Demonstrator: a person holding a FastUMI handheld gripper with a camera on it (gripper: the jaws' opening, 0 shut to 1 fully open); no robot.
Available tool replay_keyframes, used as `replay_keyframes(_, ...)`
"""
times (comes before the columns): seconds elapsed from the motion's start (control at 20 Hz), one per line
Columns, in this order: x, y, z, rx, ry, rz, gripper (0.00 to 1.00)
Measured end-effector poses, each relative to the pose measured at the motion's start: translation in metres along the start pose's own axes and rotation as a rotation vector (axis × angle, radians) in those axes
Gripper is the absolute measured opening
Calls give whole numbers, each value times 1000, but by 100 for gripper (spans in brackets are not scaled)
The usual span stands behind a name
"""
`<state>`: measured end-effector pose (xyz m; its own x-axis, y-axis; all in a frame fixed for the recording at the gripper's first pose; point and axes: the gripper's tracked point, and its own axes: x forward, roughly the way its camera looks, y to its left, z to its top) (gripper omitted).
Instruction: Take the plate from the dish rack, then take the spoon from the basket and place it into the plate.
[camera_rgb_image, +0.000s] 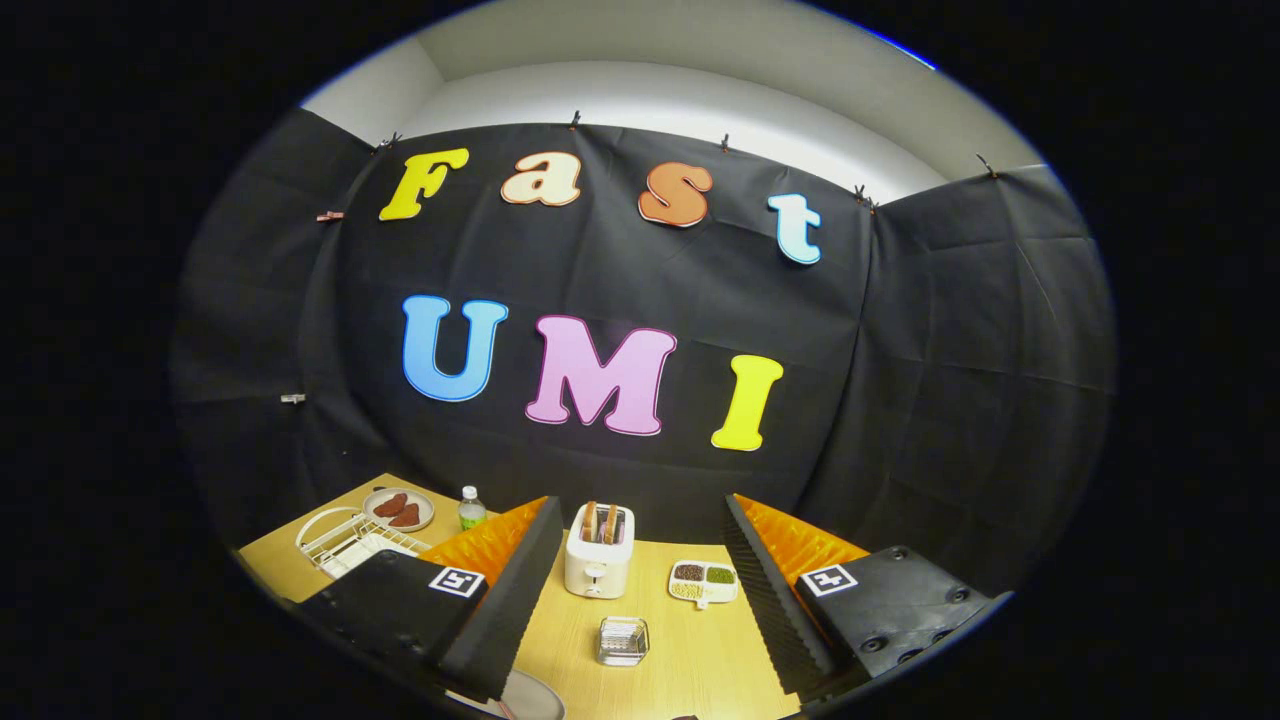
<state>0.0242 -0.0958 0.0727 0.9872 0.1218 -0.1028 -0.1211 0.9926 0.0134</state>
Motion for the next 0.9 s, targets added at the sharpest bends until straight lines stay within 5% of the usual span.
replay_keyframes(0.9,5,19,-2,-21,8,48,98)
